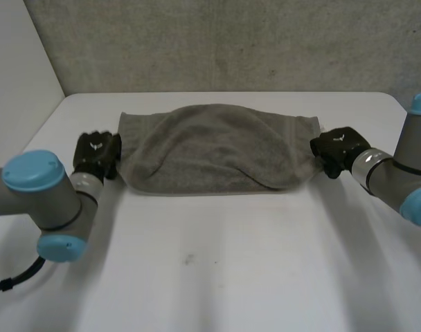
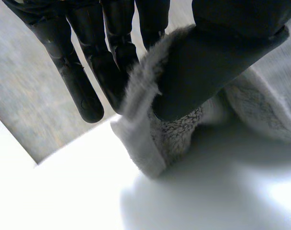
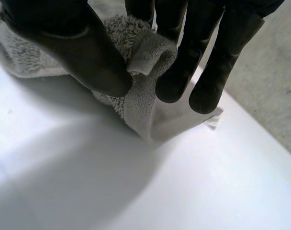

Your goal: Fold the towel.

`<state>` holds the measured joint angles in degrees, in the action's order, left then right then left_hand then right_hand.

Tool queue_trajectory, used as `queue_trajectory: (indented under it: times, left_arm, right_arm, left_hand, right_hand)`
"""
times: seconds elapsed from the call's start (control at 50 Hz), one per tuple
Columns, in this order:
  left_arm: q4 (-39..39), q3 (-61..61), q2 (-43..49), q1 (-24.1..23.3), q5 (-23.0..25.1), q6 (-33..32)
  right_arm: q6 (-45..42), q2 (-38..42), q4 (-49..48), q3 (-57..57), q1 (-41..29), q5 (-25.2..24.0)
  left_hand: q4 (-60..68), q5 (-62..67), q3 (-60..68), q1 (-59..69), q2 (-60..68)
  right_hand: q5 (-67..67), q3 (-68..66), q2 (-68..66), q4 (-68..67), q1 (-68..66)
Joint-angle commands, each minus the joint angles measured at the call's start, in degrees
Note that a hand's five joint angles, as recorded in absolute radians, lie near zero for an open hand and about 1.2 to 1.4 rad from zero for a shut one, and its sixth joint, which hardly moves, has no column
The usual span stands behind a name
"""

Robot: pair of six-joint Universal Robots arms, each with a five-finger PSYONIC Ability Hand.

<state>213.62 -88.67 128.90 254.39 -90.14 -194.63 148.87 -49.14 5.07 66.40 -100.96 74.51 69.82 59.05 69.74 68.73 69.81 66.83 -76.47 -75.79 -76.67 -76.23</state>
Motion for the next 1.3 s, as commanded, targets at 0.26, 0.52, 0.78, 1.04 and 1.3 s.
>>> queue_trajectory:
  times: [0.26, 0.52, 0.78, 1.04, 1.3]
  left_arm:
    - [-19.53, -16.69, -22.35, 3.31, 0.14, -6.11]
    - [-30.89, -29.63, -45.85, 7.70, 3.83, -6.29]
    - [-19.38, -13.37, -23.26, 4.80, 7.96, -5.94]
    - [-19.29, 17.54, 5.63, 1.99, 7.17, -5.94]
    - [-19.55, 26.53, 13.30, 1.99, 3.75, -5.94]
  right_arm:
    - [-11.50, -23.37, 15.33, 12.35, 4.54, 0.03]
    - [-27.76, -33.04, 31.34, 20.79, 12.01, -0.94]
    - [-19.86, -9.43, 26.05, 0.96, 4.20, 7.04]
    - [-11.42, 10.27, 25.70, -25.85, 1.12, 10.13]
    - [-11.50, 18.81, 25.70, -36.95, 0.50, 14.17]
  left_hand:
    - [10.18, 10.95, 10.26, 11.27, 10.19]
    - [10.18, 10.95, 10.26, 11.27, 10.19]
    - [10.18, 10.95, 10.26, 11.27, 10.19]
    - [10.18, 10.95, 10.26, 11.27, 10.19]
    - [10.18, 10.95, 10.26, 11.27, 10.19]
  right_hand:
    - [3.17, -3.53, -4.21, -3.33, -3.77]
    - [3.17, -3.53, -4.21, -3.33, -3.77]
    - [3.17, -3.53, -4.21, -3.33, -3.77]
    - [3.17, -3.53, -4.21, -3.33, -3.77]
    - [3.17, -3.53, -4.21, -3.33, -3.77]
